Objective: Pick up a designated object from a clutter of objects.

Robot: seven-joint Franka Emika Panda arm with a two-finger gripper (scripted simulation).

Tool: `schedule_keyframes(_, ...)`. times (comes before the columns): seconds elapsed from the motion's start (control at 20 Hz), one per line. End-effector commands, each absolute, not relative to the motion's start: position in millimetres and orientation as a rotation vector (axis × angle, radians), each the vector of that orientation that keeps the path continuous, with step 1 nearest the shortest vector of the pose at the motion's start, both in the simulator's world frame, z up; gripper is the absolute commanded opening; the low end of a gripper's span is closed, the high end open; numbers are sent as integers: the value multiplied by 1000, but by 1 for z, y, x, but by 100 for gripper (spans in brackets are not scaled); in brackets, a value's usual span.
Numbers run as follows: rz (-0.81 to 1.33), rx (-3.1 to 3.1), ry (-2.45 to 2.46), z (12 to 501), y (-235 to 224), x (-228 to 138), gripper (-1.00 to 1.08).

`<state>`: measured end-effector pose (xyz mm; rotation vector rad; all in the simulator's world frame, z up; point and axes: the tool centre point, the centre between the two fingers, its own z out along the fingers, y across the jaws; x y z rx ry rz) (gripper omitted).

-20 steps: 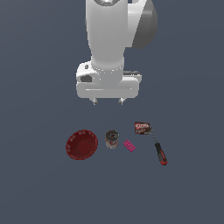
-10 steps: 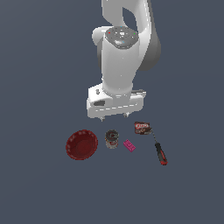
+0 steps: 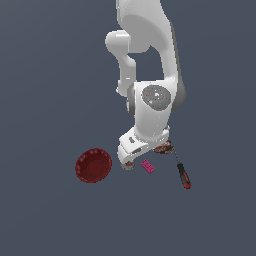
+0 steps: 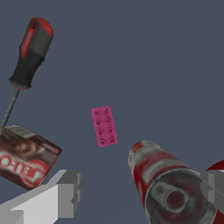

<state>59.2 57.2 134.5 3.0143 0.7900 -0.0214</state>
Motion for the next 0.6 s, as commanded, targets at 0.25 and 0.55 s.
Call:
schedule_keyframes(0.25, -6, 2963, 1019, 81, 84, 63, 100)
schedule_keyframes(0.55, 0, 2944, 1094, 63, 93, 63, 100)
